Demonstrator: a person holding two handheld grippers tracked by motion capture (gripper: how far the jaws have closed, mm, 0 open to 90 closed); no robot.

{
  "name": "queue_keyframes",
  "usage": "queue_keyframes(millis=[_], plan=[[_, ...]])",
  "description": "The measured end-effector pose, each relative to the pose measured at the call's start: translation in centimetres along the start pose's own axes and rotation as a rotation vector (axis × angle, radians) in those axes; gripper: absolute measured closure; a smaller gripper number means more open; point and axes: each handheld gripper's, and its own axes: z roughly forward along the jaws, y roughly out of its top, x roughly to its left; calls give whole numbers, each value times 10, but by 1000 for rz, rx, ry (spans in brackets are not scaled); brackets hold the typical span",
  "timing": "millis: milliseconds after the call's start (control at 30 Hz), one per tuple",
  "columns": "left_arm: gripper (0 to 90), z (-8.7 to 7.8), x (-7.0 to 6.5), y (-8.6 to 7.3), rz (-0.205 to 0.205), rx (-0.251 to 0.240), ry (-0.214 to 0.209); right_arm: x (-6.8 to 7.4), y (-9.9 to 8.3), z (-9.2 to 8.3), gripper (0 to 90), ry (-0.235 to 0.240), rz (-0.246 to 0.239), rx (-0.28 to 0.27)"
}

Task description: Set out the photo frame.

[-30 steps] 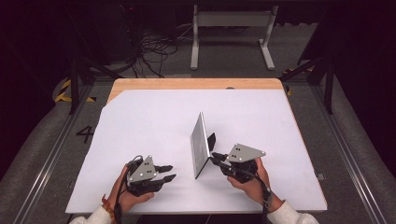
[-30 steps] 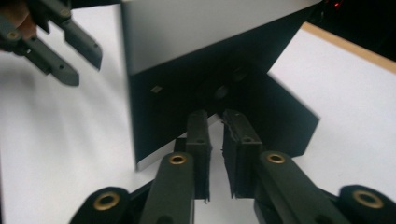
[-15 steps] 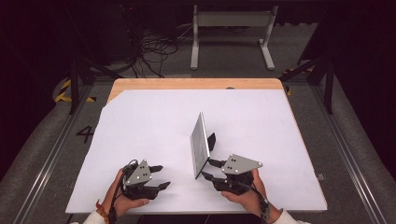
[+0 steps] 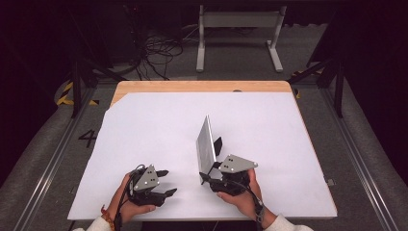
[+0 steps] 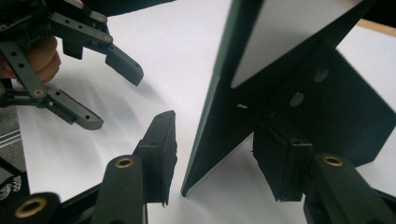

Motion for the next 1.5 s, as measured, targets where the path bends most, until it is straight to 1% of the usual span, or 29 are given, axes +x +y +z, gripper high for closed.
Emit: queue_keyframes(millis=[67, 100, 167, 233, 300, 400, 600, 667, 700, 800, 967, 1033, 1067, 1100, 1133, 1167, 1233, 1267, 1300, 1367, 1467, 1500], plan=[[340, 1, 1, 0, 2, 3, -1, -1, 0, 1, 511, -1, 2, 2], [335, 1, 1, 0, 2, 5, 0, -2, -1, 3, 516, -2, 13, 8], [331, 1, 1, 0, 3, 4, -2, -4, -3, 5, 528, -7, 12, 12], [327, 0, 1, 0, 4, 4, 1, -6, -3, 5, 530, 4, 15, 11], [324, 1, 1, 0, 3, 6, 2, -6, -4, 5, 555, 10, 5, 11], [321, 1, 1, -1, 5, 9, 3, -6, -5, 5, 570, 21, 3, 12], [310, 1, 1, -1, 1, 10, 4, -7, -7, 2, 587, 24, -9, 13], [308, 1, 1, -1, 4, 14, 5, -8, -9, 0, 584, 21, -6, 10], [306, 1, 1, -1, 5, 16, 7, -8, -10, -1, 588, 20, -3, 10], [302, 1, 1, -1, 4, 14, 8, -6, -11, -3, 615, 14, -13, 8], [296, 1, 1, -2, 1, 16, 8, -7, -13, -6, 638, 16, -2, 2], [293, 1, 1, -2, 1, 16, 7, -6, -13, -6, 635, 13, 1, 2], [291, 1, 1, -2, 3, 14, 6, -6, -13, -6, 600, 7, 3, 2], [291, 1, 1, -1, 2, 18, 7, -6, -13, -6, 600, 7, 3, 2], [288, 1, 1, -1, 1, 18, 6, -7, -13, -4, 526, -17, 19, 2], [287, 1, 1, -1, 1, 18, 6, -7, -13, -4, 526, -17, 19, 2], [286, 2, 1, -1, 1, 18, 4, -9, -14, -1, 505, -18, 42, 9], [285, 2, 1, -1, -1, 19, 3, -9, -14, 1, 511, -14, 48, 10], [282, 3, 1, -1, -1, 22, 2, -9, -15, 4, 537, -3, 50, 7], [281, 3, 1, -1, 0, 24, 0, -9, -14, 6, 580, 9, 44, 6], [277, 3, 1, -1, 3, 27, -1, -9, -14, 6, 582, 15, 46, 3], [275, 4, 1, -1, 1, 28, -2, -10, -14, 6, 585, 25, 47, 6]])
